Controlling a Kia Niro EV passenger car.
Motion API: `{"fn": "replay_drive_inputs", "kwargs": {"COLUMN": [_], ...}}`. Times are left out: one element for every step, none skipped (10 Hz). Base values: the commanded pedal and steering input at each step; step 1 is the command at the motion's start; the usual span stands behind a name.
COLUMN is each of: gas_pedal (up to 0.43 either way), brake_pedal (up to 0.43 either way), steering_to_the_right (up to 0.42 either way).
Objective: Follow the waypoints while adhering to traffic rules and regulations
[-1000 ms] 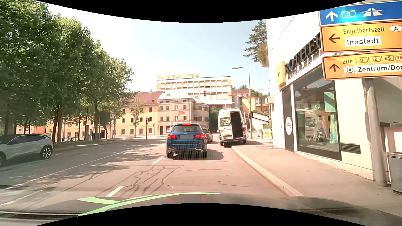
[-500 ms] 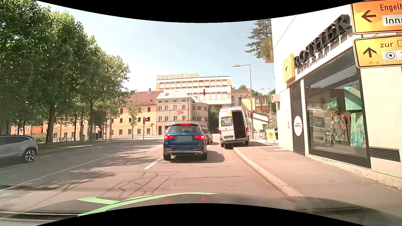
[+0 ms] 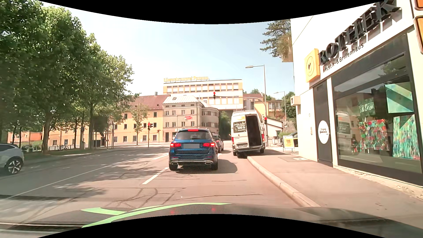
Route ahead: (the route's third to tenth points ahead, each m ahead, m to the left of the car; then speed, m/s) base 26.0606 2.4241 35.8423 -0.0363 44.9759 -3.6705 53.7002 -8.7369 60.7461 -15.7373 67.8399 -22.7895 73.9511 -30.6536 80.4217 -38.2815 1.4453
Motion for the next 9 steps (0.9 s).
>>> {"fn": "replay_drive_inputs", "kwargs": {"gas_pedal": [0.0,0.0,0.0,0.0,0.0,0.0,0.0,0.0,0.0], "brake_pedal": [0.134,0.134,0.134,0.14,0.14,0.14,0.146,0.152,0.152], "steering_to_the_right": [0.013,0.013,0.013,0.013,0.012,0.013,0.012,0.012,0.012]}}
